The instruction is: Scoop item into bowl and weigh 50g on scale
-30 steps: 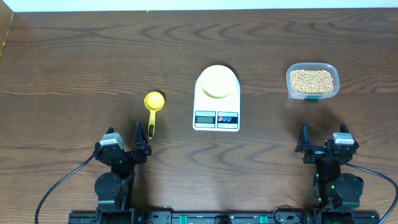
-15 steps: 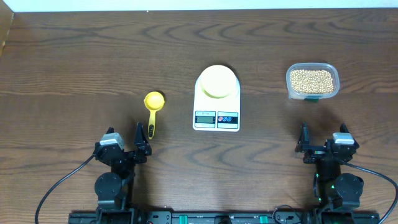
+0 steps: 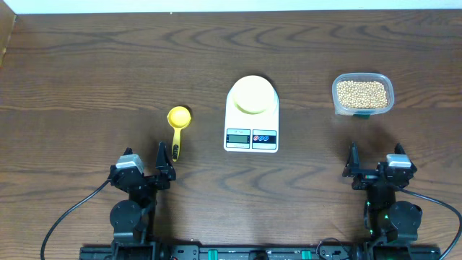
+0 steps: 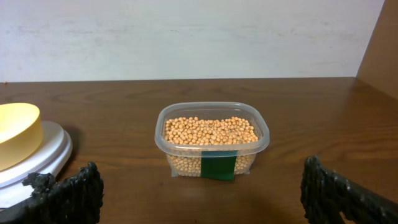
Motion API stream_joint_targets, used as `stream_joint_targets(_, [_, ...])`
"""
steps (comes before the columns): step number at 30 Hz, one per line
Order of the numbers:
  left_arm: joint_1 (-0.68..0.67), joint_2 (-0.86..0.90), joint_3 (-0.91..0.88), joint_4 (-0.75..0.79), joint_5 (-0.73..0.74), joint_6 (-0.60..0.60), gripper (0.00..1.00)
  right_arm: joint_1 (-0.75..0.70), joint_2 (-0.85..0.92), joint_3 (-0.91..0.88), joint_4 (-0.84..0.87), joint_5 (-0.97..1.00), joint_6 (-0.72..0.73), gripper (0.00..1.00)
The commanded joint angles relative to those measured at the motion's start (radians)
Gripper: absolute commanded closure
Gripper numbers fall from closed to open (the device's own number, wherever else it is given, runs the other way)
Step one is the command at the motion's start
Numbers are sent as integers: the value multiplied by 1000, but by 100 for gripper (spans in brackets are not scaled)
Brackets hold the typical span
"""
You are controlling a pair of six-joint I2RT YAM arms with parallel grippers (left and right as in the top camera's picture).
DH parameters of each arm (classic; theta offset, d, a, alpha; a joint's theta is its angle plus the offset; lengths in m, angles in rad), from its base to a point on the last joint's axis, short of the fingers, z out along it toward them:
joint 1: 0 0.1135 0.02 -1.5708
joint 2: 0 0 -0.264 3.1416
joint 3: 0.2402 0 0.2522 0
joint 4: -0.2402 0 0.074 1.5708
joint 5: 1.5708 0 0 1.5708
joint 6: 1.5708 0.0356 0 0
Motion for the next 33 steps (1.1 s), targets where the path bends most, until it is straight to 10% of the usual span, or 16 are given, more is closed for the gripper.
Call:
stream_joint_targets(1, [5, -5, -19, -37, -28, 17, 16, 9, -10, -1, -4, 1, -8, 1])
stream_joint_targets(33, [5, -5, -19, -37, -28, 17, 16, 9, -10, -1, -4, 1, -8, 1])
